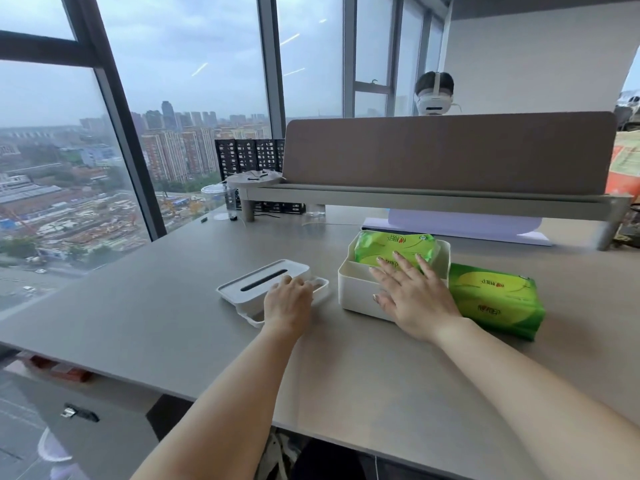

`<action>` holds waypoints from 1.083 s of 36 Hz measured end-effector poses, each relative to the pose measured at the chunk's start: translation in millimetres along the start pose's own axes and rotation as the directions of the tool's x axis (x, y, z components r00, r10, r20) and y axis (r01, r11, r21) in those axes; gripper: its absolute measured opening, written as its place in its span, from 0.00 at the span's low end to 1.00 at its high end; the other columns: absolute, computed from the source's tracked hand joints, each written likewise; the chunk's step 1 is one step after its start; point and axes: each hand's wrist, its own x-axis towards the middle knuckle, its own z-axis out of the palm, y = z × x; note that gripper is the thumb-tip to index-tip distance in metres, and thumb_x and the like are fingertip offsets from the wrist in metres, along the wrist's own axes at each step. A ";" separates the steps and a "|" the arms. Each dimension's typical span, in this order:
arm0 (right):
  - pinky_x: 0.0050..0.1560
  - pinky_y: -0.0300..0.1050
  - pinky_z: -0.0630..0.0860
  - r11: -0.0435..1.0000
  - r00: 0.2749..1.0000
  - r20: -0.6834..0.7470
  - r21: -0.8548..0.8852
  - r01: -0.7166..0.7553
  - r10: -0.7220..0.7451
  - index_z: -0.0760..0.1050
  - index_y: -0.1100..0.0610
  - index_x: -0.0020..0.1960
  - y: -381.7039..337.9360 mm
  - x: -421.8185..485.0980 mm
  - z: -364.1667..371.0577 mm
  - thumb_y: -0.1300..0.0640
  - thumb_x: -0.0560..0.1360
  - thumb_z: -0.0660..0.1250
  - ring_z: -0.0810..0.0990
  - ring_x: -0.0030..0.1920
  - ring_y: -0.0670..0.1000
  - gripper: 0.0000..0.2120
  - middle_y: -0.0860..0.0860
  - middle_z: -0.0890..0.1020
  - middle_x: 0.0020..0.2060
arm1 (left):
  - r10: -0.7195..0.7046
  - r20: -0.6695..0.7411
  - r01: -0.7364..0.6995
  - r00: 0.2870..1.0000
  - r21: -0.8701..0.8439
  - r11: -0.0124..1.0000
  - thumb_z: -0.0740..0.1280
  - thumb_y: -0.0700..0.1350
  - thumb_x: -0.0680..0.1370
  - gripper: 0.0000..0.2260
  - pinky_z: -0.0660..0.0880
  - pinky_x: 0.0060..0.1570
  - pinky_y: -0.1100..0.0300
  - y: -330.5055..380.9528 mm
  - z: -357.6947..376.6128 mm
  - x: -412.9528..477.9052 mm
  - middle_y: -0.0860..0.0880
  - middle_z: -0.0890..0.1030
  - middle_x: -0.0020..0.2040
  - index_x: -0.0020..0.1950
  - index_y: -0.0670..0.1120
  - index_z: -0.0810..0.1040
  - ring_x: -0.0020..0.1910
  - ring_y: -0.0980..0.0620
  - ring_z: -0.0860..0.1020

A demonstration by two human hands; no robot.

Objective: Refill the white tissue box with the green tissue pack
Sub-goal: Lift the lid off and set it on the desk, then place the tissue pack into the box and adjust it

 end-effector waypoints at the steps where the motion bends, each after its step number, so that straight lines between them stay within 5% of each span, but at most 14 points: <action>1: 0.70 0.54 0.41 1.000 1.000 -0.001 0.001 0.004 -0.004 0.62 0.51 0.73 1.3 0.5 0.4 0.40 0.75 0.40 0.59 0.75 0.56 0.31 0.50 0.66 0.73 | 0.002 0.011 -0.002 1.000 0.004 1.000 0.59 0.45 0.79 0.12 0.69 0.57 0.52 0.1 1.5 1.5 0.45 0.76 0.61 0.62 0.47 0.73 0.62 0.44 0.70; 6: 0.73 0.54 0.37 1.000 1.000 0.001 -0.002 0.030 -0.030 0.53 0.49 0.75 5.6 1.5 -0.8 0.38 0.71 0.33 0.50 0.77 0.53 0.36 0.48 0.57 0.76 | 0.005 -0.011 -0.006 1.000 -0.048 0.999 0.59 0.54 0.78 0.19 0.65 0.63 0.53 2.1 4.6 6.5 0.46 0.75 0.63 0.66 0.48 0.69 0.64 0.44 0.69; 14: 0.74 0.54 0.37 0.995 1.000 -0.011 0.101 0.012 -0.011 0.50 0.47 0.76 13.1 2.1 -11.9 0.36 0.70 0.33 0.46 0.77 0.49 0.37 0.45 0.54 0.77 | 0.048 -0.136 -0.074 0.990 -0.194 0.978 0.59 0.54 0.79 0.19 0.64 0.65 0.52 14.8 -24.8 20.0 0.47 0.72 0.68 0.68 0.49 0.67 0.67 0.44 0.68; 18: 0.75 0.55 0.41 0.977 0.989 -0.073 0.185 -0.109 0.125 0.55 0.49 0.75 30.5 5.1 -22.3 0.36 0.72 0.39 0.50 0.77 0.51 0.35 0.47 0.58 0.76 | 0.090 -0.178 -0.139 0.980 -0.286 0.948 0.57 0.54 0.80 0.21 0.63 0.67 0.51 33.8 -42.4 33.8 0.49 0.69 0.71 0.71 0.50 0.65 0.69 0.45 0.66; 21: 0.75 0.56 0.43 0.961 0.970 -0.072 0.176 -0.215 0.230 0.58 0.50 0.74 44.3 6.2 -27.7 0.41 0.78 0.53 0.52 0.77 0.52 0.27 0.48 0.60 0.76 | 0.189 -0.169 -0.231 0.967 -0.285 0.930 0.57 0.56 0.79 0.22 0.60 0.70 0.51 51.2 -48.1 42.1 0.51 0.65 0.74 0.72 0.51 0.63 0.72 0.46 0.63; 26: 0.75 0.56 0.44 0.949 0.946 -0.125 0.142 -0.283 0.301 0.74 0.50 0.63 56.6 8.6 -30.8 0.47 0.76 0.63 0.63 0.73 0.52 0.17 0.49 0.72 0.69 | 0.364 -0.116 -0.381 0.924 -0.240 0.893 0.54 0.62 0.78 0.28 0.50 0.75 0.49 71.3 -42.4 48.1 0.51 0.55 0.78 0.75 0.53 0.58 0.76 0.49 0.54; 31: 0.75 0.54 0.45 0.959 0.945 -0.163 0.073 -0.274 0.283 0.80 0.52 0.53 57.8 14.7 -23.7 0.54 0.76 0.64 0.68 0.69 0.53 0.09 0.49 0.79 0.62 | 0.401 0.039 -0.386 0.915 -0.200 0.900 0.45 0.67 0.77 0.32 0.37 0.74 0.45 80.5 -22.9 46.1 0.52 0.39 0.77 0.76 0.54 0.43 0.76 0.51 0.37; 35: 0.75 0.53 0.49 0.959 0.936 -0.209 0.039 -0.280 0.282 0.80 0.55 0.47 57.4 19.3 -16.9 0.59 0.76 0.62 0.73 0.62 0.53 0.08 0.51 0.82 0.54 | 0.356 0.031 -0.342 0.934 -0.203 0.917 0.41 0.68 0.75 0.33 0.33 0.72 0.47 83.0 -14.1 44.6 0.52 0.34 0.75 0.75 0.54 0.38 0.74 0.51 0.32; 39: 0.63 0.51 0.67 0.947 0.900 -0.296 0.071 -0.313 0.319 0.75 0.58 0.46 62.3 23.6 -20.5 0.61 0.77 0.59 0.77 0.53 0.56 0.06 0.54 0.83 0.49 | 0.338 0.006 -0.329 0.941 -0.208 0.921 0.40 0.68 0.74 0.33 0.32 0.72 0.47 85.5 -12.4 44.9 0.52 0.29 0.73 0.72 0.56 0.31 0.72 0.51 0.28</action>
